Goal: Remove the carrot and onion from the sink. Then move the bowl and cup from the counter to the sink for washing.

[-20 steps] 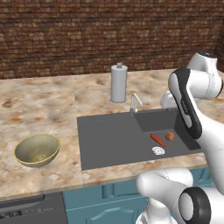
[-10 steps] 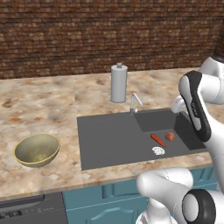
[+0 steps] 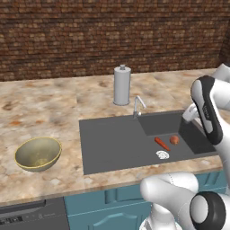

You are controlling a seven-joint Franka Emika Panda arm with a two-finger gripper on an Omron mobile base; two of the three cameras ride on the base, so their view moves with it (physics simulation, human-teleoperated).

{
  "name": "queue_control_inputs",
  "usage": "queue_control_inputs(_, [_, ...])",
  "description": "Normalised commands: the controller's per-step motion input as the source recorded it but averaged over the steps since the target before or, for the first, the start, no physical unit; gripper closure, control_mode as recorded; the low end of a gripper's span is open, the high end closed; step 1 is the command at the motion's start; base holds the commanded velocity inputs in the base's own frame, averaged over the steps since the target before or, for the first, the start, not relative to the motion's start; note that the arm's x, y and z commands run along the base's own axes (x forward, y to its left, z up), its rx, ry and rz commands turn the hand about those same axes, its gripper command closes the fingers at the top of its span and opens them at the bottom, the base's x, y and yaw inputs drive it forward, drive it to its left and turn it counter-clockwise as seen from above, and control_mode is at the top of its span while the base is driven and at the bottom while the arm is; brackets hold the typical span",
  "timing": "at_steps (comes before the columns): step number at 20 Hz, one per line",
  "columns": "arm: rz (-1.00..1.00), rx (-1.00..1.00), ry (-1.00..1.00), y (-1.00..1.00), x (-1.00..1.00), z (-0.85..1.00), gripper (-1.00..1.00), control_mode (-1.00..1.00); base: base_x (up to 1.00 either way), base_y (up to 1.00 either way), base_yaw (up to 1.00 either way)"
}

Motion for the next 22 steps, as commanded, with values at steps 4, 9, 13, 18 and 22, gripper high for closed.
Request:
queue_control_inputs(4, [0.05, 0.0, 0.0, -0.13, 0.06, -0.2, -1.0, -1.0, 0.0, 0.0, 0.0])
queue_control_inputs(9, [0.04, -0.06, 0.0, -0.1, 0.06, -0.25, -1.0, -1.0, 0.0, 0.0, 0.0])
queue_control_inputs(13, [0.0, -0.09, -0.04, -0.06, 0.07, -0.29, -1.0, -1.0, 0.0, 0.0, 0.0])
queue_control_inputs(18, [0.0, -0.06, -0.07, -0.04, 0.08, -0.31, -1.0, -1.0, 0.0, 0.0, 0.0])
queue_control_inputs(22, [0.0, 0.0, -0.08, -0.06, 0.09, -0.28, -1.0, -1.0, 0.0, 0.0, 0.0])
